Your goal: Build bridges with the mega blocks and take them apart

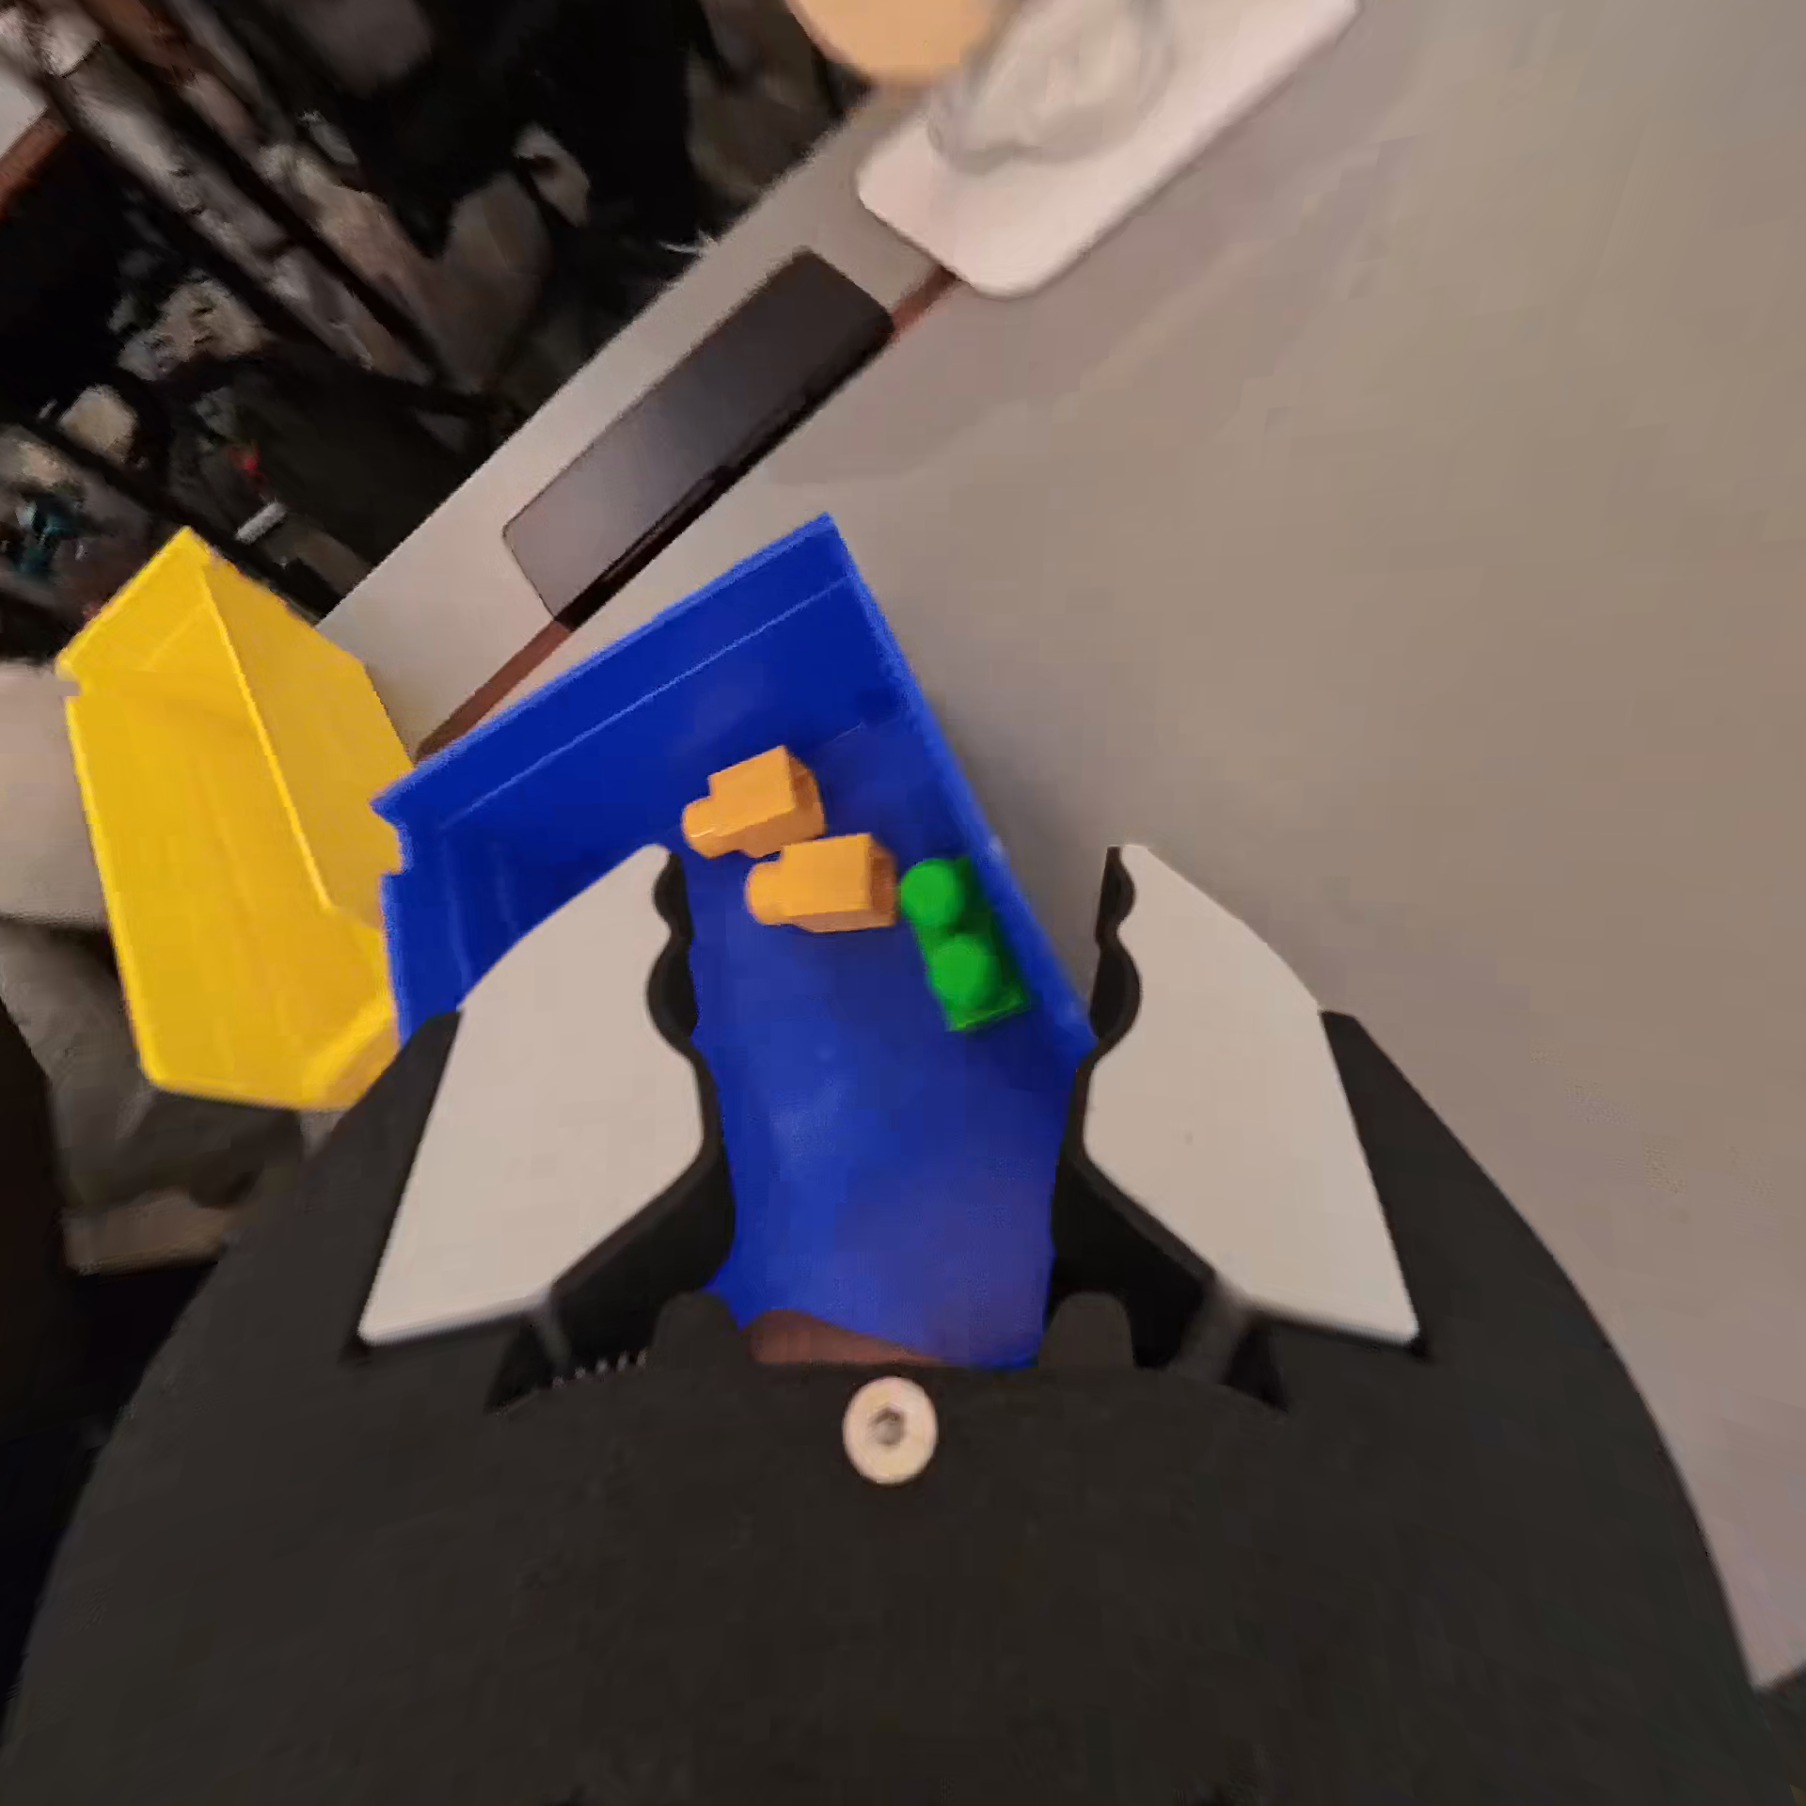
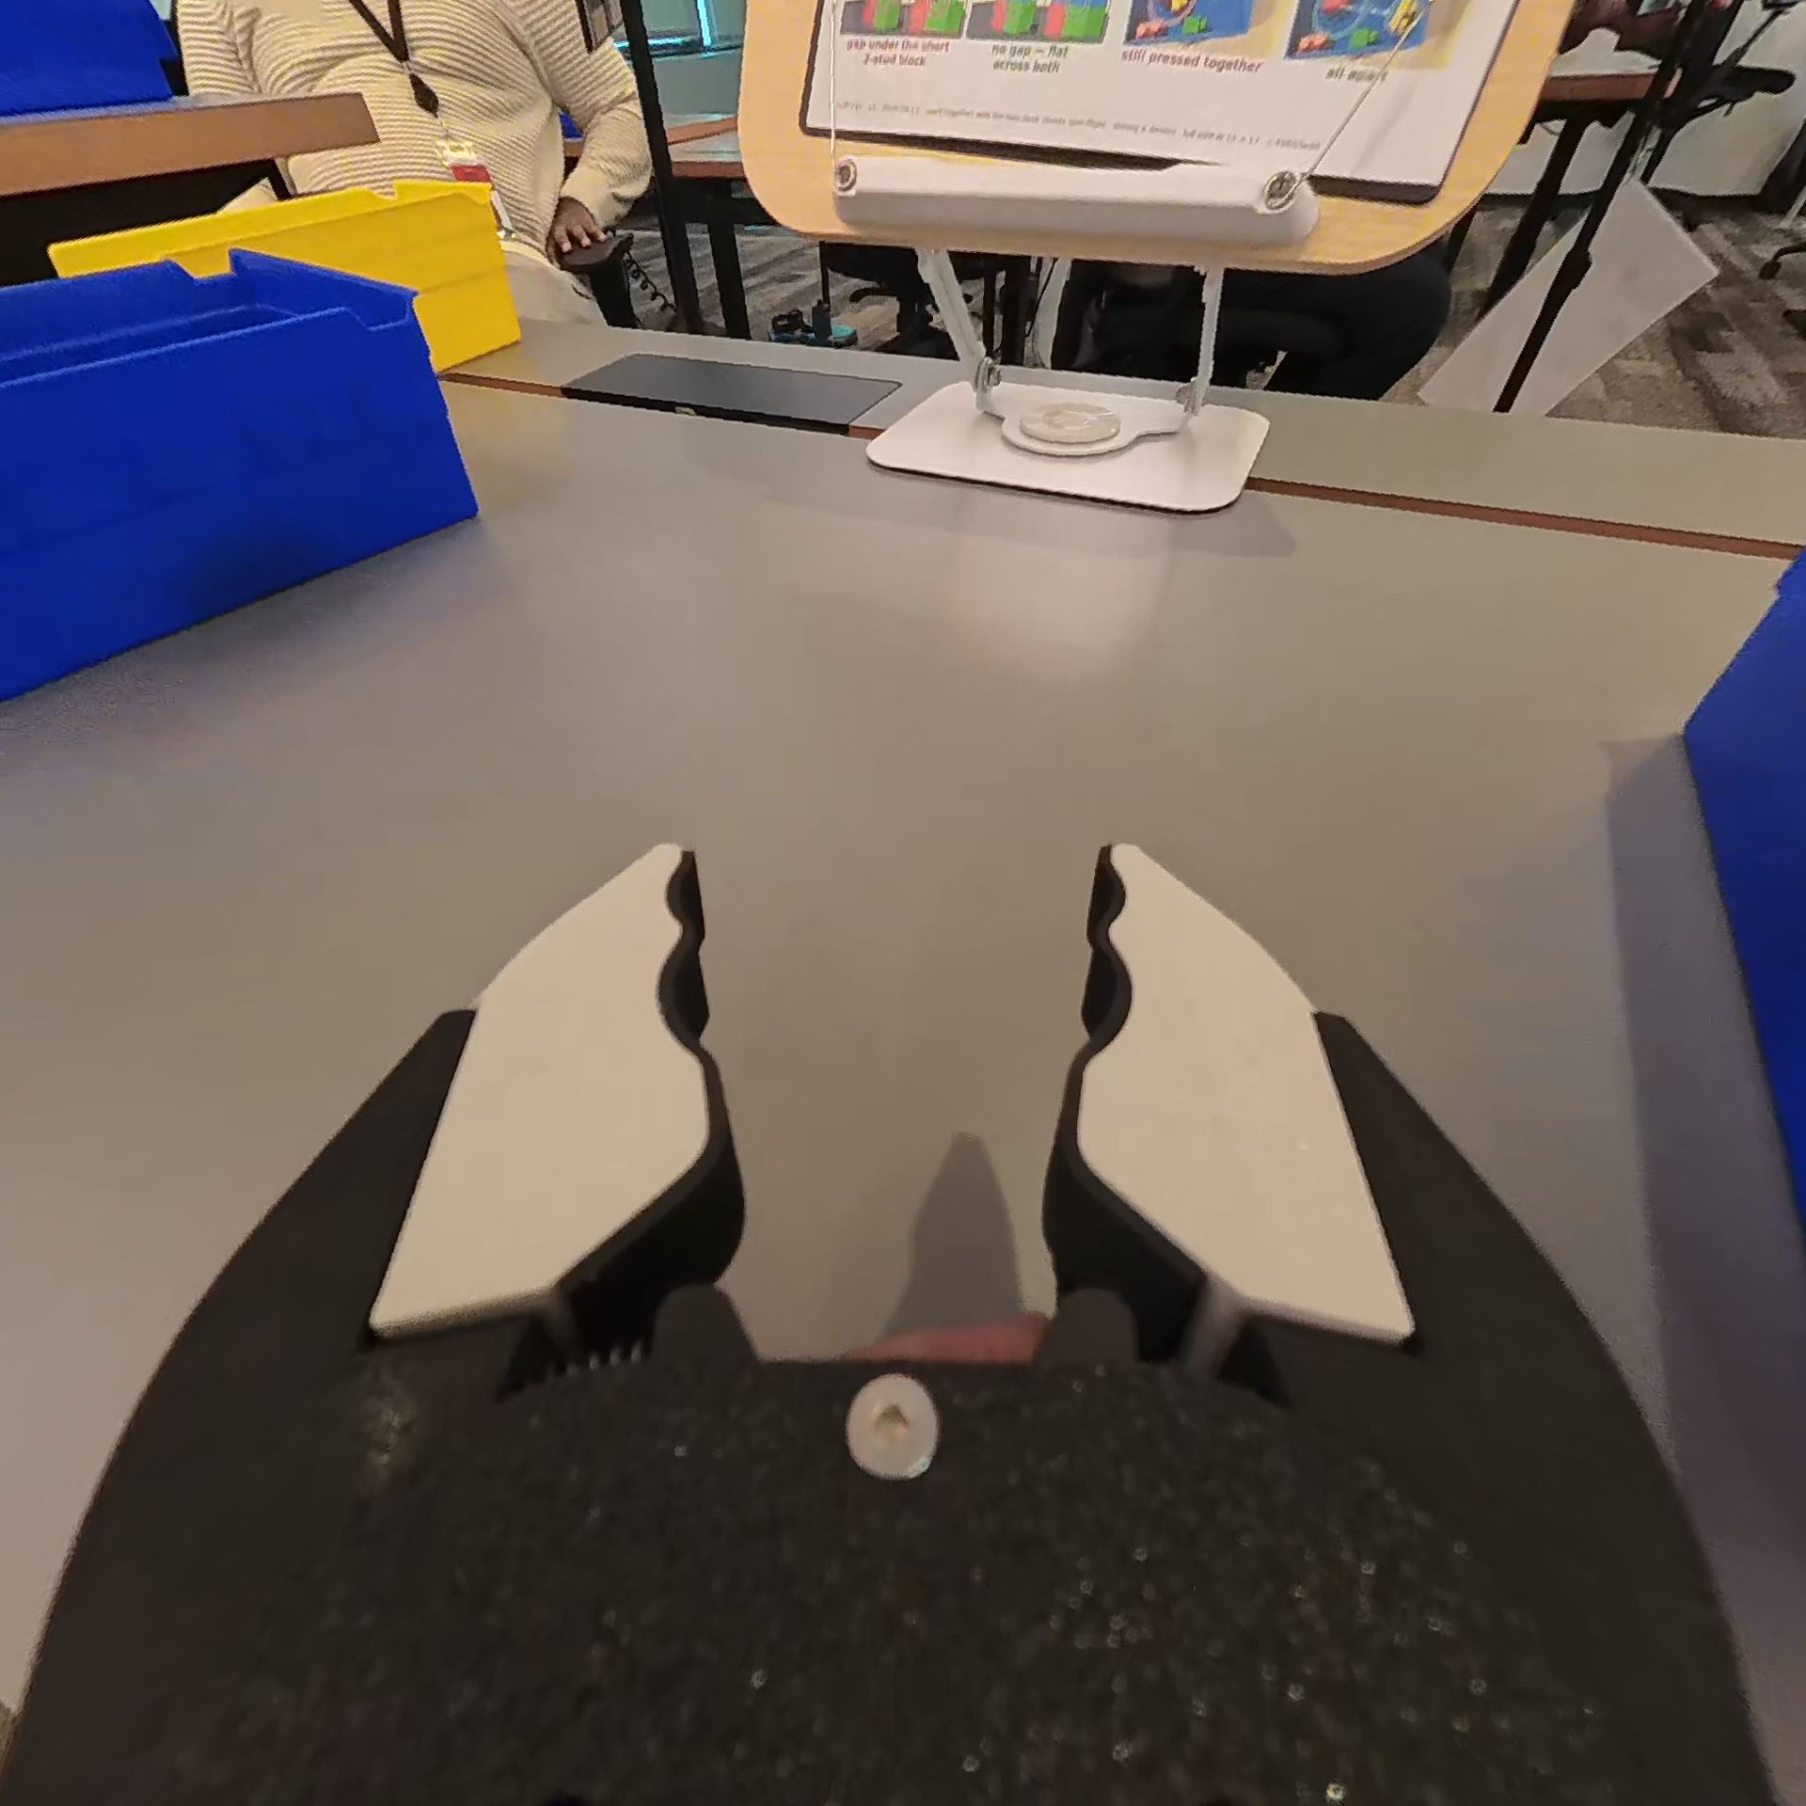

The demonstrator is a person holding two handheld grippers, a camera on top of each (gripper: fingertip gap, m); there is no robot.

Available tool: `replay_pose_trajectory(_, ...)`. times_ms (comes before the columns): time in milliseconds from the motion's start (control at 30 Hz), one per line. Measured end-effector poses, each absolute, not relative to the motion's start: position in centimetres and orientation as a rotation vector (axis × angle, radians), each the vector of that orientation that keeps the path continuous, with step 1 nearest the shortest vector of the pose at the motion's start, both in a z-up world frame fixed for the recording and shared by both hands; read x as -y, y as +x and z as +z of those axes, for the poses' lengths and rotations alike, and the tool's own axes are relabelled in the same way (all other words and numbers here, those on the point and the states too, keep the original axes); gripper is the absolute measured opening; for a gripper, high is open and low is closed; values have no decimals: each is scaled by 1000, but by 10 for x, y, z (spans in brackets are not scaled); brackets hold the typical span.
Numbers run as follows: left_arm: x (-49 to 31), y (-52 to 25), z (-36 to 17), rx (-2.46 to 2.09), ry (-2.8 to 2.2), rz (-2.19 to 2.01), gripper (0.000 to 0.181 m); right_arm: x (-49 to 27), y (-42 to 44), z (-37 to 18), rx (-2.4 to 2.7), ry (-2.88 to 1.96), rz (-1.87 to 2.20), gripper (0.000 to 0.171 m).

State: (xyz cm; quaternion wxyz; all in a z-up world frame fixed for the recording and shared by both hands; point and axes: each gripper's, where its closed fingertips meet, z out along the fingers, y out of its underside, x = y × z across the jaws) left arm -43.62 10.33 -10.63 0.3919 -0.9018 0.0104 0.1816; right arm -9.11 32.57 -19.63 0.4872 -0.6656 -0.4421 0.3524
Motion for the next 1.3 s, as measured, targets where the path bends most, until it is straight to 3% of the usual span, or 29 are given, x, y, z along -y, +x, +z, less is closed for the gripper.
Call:
replay_pose_trajectory(133,-99,-481,-152,-471,-2500,483,76,-325,-92,-198,1090,-1621,852,75)
replay_pose_trajectory(267,-106,-502,-202,-628,-2660,361,78,-326,-92,-200,1094,-1635,850,75)
replay_pose_trajectory(400,-114,-530,-235,-504,-2801,283,90,-328,-90,-196,1093,-1628,824,74)
replay_pose_trajectory(567,-119,-533,-255,-304,-2850,53,93,-333,-92,-197,1086,-1645,835,73)
replay_pose_trajectory(767,-130,-531,-261,-194,-2821,-42,69,-334,-95,-204,1102,-1665,853,73)
replay_pose_trajectory(1100,-122,-533,-260,-268,-2843,71,69,-334,-92,-202,1104,-1665,871,69)
replay_pose_trajectory(1300,-116,-521,-188,-319,-2684,174,69,-328,-93,-199,1117,-1649,881,68)
